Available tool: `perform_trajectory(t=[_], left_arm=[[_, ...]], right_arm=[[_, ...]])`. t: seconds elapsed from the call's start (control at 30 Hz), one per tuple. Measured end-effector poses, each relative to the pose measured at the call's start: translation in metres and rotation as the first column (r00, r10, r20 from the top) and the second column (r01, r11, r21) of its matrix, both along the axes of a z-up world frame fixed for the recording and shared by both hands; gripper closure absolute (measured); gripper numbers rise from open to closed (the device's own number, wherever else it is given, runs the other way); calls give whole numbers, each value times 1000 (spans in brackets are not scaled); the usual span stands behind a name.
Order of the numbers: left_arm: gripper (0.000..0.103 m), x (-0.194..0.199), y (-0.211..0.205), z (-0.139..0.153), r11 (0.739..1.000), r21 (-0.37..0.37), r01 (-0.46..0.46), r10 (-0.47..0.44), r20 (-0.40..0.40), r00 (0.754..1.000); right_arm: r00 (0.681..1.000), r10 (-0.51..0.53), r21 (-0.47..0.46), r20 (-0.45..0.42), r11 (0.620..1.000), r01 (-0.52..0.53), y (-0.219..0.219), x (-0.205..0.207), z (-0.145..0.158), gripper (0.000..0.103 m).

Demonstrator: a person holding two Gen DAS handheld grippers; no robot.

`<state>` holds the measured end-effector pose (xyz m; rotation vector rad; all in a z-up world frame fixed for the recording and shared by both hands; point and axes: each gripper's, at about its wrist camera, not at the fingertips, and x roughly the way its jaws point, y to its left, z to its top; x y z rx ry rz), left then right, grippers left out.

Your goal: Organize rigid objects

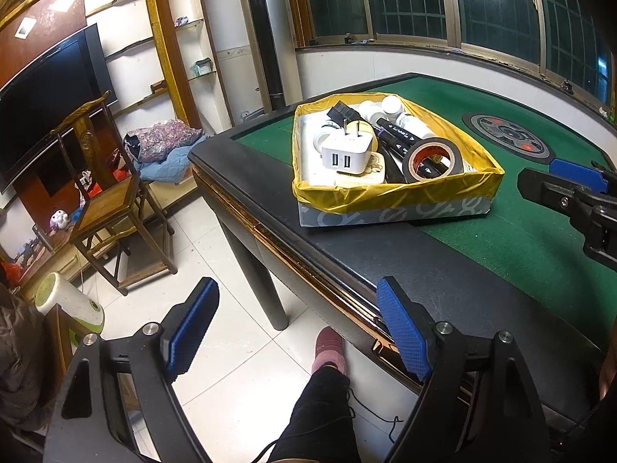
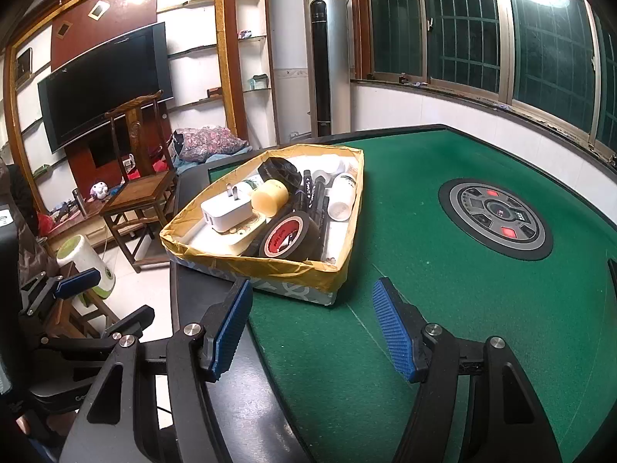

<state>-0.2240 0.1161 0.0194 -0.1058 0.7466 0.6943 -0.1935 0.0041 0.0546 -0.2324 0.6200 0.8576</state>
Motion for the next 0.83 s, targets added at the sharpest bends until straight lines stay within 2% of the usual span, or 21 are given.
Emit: perform_trajectory(t=[0.83], left_arm=[[18, -5, 3, 1, 1000, -2, 10, -10, 7, 1000]], right_arm=[[1000, -3, 9, -6, 1000, 3, -3, 3, 1, 43]])
